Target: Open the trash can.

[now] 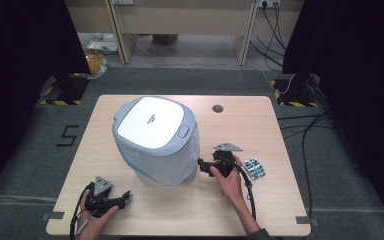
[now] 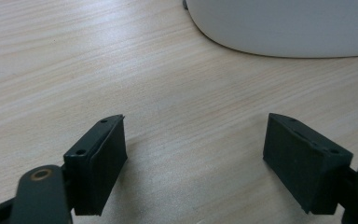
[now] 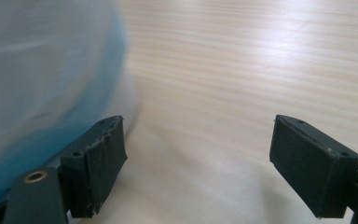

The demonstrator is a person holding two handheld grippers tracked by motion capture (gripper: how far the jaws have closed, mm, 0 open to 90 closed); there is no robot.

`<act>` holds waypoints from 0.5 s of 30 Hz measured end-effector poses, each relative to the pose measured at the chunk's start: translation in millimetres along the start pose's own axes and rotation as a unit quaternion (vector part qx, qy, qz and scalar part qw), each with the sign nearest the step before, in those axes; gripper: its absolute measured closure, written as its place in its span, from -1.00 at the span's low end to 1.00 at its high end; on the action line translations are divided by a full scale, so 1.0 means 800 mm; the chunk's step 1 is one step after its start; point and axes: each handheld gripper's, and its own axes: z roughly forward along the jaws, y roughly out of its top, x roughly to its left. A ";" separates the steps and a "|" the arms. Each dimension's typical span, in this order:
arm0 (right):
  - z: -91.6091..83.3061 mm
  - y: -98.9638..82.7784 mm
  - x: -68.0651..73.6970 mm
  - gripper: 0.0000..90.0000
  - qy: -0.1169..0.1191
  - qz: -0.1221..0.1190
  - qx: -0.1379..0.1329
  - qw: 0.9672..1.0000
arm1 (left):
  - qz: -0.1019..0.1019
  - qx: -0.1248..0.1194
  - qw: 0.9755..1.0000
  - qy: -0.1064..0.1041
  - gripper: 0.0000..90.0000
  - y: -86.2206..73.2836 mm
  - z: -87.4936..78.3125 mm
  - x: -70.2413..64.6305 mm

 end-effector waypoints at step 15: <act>0.003 -0.017 0.033 -0.29 -0.001 -0.071 0.032 0.997 | 0.000 0.000 1.000 0.000 -0.55 0.000 0.000 -0.001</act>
